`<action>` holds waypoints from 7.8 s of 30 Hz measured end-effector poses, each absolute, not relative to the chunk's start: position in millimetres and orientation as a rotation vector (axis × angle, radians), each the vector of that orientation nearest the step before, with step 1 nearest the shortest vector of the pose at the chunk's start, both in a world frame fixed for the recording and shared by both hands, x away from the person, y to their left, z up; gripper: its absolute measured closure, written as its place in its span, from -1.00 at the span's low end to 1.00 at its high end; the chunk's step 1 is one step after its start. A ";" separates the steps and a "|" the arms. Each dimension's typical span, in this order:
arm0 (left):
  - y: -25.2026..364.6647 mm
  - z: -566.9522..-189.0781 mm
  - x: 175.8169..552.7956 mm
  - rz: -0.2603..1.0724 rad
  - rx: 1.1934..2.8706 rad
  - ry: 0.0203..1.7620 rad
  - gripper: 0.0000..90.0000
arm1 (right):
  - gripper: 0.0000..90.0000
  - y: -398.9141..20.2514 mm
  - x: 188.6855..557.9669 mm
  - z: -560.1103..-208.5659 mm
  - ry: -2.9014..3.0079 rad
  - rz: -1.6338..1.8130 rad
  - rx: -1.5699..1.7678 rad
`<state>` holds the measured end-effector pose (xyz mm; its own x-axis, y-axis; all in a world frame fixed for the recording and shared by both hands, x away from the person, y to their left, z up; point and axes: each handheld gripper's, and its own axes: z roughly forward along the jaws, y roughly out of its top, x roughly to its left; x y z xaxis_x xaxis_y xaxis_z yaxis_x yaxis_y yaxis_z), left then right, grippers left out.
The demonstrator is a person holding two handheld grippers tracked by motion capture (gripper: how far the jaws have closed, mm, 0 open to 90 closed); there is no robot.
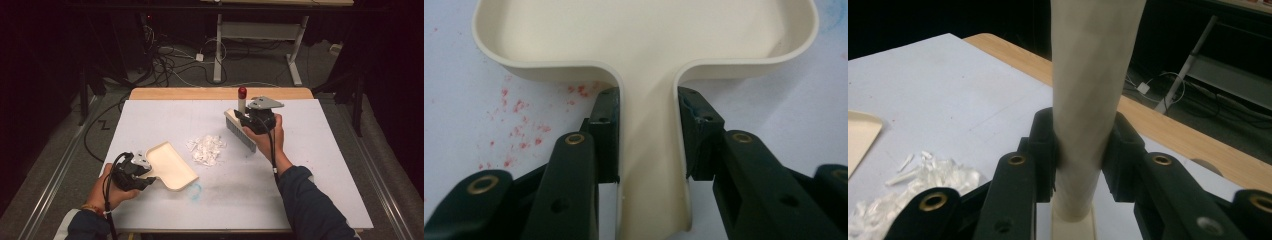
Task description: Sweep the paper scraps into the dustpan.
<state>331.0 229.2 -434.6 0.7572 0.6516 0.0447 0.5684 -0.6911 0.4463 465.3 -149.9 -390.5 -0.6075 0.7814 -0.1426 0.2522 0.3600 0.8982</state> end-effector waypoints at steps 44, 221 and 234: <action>204.4 -444.8 354.8 0.230 2.609 0.890 0.40 | 0.57 -28.1 403.3 -402.1 2.212 1.498 0.642; 217.8 -446.9 337.9 0.195 2.655 0.982 0.40 | 0.57 -75.6 327.3 -377.8 2.440 1.412 0.275; 217.2 -450.9 338.5 0.161 2.615 1.024 0.40 | 0.57 -117.3 333.7 -359.9 2.365 1.466 0.368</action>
